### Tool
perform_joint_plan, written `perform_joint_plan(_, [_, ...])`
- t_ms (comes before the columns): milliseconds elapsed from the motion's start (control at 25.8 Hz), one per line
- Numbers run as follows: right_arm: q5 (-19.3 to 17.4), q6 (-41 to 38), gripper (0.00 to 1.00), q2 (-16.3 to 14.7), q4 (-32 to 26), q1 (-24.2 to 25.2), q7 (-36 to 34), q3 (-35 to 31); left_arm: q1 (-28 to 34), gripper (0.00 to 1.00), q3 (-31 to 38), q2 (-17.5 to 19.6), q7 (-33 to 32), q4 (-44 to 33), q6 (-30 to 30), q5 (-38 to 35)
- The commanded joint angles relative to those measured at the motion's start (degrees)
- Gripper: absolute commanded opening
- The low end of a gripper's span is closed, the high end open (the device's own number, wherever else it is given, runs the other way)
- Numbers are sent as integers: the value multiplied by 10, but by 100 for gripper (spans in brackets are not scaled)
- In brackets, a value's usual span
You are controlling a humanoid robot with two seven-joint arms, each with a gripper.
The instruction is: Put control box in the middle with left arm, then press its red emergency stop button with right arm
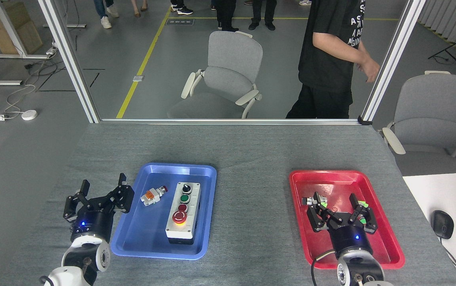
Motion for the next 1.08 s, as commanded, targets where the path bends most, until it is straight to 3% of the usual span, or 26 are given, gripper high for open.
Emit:
perform_joint_plan(0, [0, -2, 99, 1, 0, 0, 4, 0, 0, 99, 0, 0, -1, 0, 0, 0])
perform_joint_plan(271, [0, -2, 99, 6, 0, -3, 4, -1, 11, 99, -2, 2, 0, -31, -4, -1])
perform_joint_plan(542, [0, -2, 99, 1, 1, -2, 4, 0, 79, 99, -20, -3, 11, -91, -3, -15])
perform_joint_plan(658, [0, -3, 99, 1, 1, -1, 4, 0, 88, 99, -59, -8, 29, -87, 10, -79])
perform_joint_plan(813, [0, -20, 99, -1, 1, 2, -1, 0, 119, 99, -97, -47, 38, -80, 54, -179])
perform_joint_plan(1045, [1, -23, 99, -1, 1, 2, -2, 0, 140, 99, -163, -70, 36, -60, 95, -194])
